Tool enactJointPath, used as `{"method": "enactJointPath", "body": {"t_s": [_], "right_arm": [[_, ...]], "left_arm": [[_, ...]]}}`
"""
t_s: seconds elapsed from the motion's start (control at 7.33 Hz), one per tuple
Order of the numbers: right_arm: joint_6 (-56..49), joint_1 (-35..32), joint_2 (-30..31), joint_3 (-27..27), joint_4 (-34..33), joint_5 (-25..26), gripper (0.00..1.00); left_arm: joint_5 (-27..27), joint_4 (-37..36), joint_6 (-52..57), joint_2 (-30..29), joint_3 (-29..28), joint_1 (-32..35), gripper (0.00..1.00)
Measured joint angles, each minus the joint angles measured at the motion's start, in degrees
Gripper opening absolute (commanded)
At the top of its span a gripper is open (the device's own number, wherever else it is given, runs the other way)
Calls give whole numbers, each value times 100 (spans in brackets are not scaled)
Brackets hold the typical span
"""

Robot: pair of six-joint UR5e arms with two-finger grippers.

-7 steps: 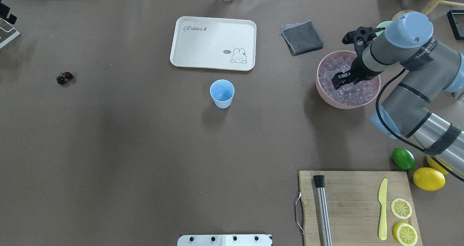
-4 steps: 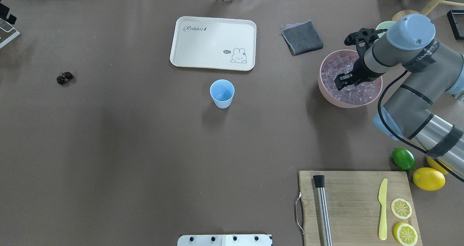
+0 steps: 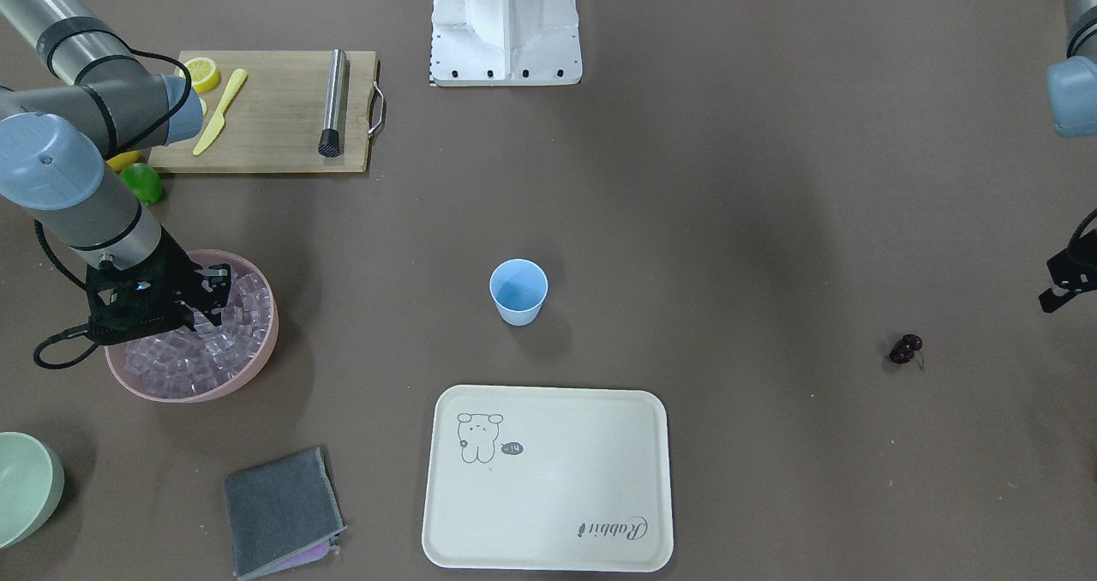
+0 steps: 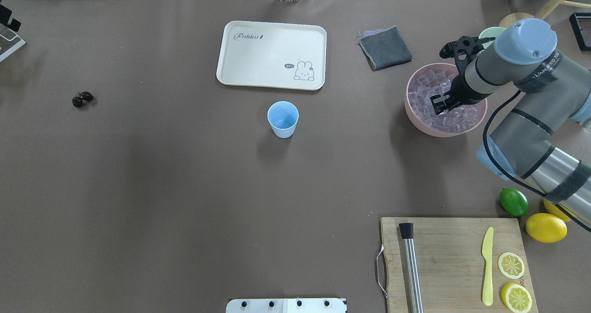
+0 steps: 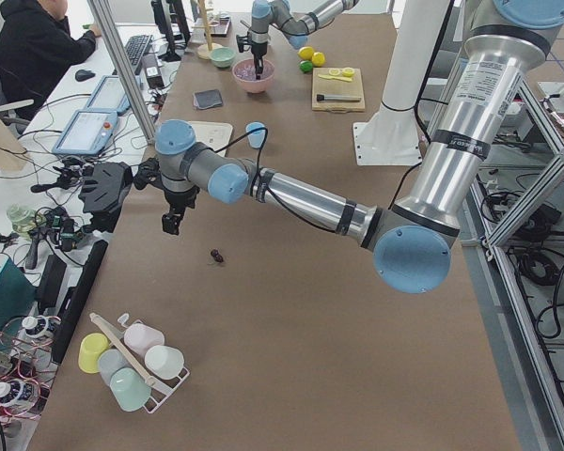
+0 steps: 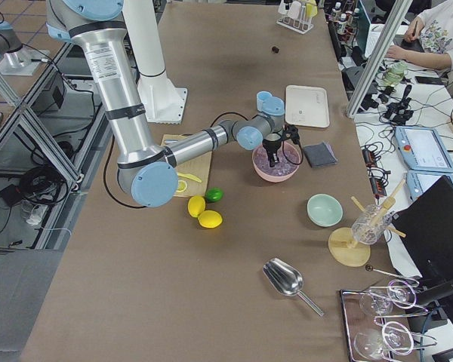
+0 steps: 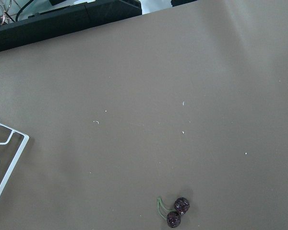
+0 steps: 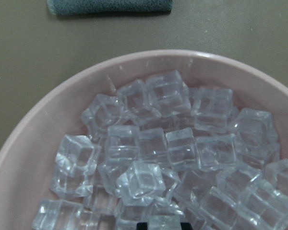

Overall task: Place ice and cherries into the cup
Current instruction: 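Carry the ice cube with the right gripper over the light-blue cup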

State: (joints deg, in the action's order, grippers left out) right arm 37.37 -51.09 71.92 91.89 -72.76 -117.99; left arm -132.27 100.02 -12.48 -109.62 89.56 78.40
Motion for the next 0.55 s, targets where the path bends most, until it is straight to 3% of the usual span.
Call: {"method": "enactJointPath", "body": {"t_s": [0.27,0.55], "right_arm": [[-3,-88,-150,260,-416,-91,0],[316,-63,-1009,273,-1314,-152,0]], "left_arm": [[0,0,0,-11,-8,0,98],[0,0,-6,-7,-8,0,98]]}}
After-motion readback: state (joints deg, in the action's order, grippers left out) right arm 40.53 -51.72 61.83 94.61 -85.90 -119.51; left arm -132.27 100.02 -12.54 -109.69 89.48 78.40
